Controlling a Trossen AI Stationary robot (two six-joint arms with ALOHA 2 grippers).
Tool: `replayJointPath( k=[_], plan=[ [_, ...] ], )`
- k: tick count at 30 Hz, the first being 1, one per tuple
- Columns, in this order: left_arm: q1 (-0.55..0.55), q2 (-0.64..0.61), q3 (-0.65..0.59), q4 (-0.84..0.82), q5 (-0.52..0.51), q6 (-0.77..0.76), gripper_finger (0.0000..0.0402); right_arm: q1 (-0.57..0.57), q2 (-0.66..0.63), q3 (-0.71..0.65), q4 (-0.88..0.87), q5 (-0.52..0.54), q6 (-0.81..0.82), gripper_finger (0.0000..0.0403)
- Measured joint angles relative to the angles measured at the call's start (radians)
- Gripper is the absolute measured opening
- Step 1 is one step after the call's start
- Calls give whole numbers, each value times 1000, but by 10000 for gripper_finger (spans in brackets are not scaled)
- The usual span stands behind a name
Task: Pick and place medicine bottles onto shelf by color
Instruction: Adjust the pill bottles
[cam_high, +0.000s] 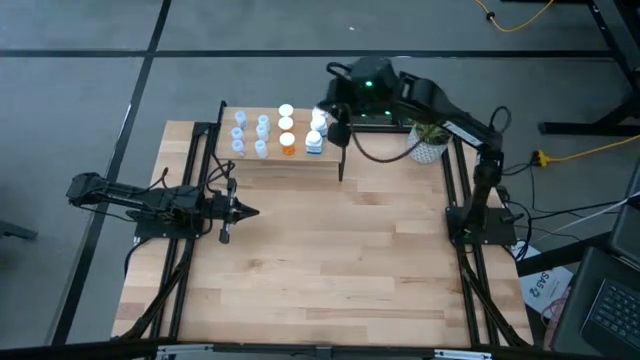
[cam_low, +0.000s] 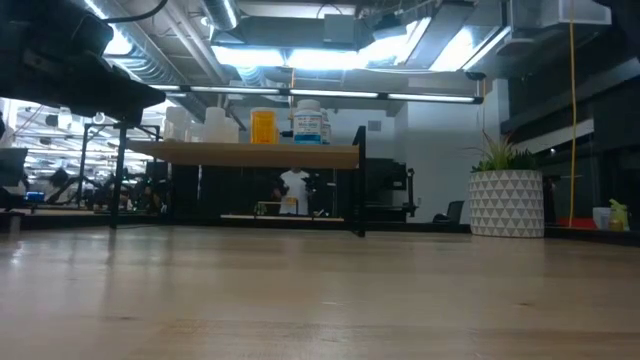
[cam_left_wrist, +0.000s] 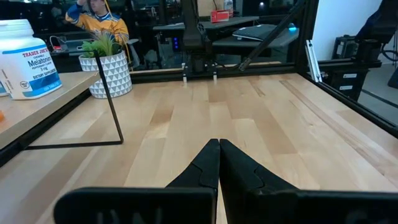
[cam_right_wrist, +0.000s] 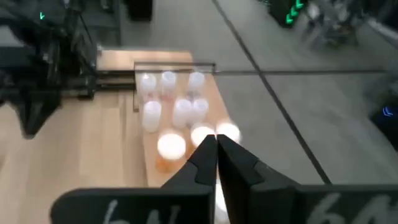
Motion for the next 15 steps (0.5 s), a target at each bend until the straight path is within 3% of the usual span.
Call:
replayJointPath(
  k=[3,7,15],
  plan=[
    [0,-1,0,3,0,0,0,-29,-1,-113,135,-107,-47,16],
    [0,-1,0,0,0,0,0,-61,29,-165,169,-204,-13,9],
    [0,0,0,2,-11,0,0,-67,164,-174,225,-233,3,5]
  ],
)
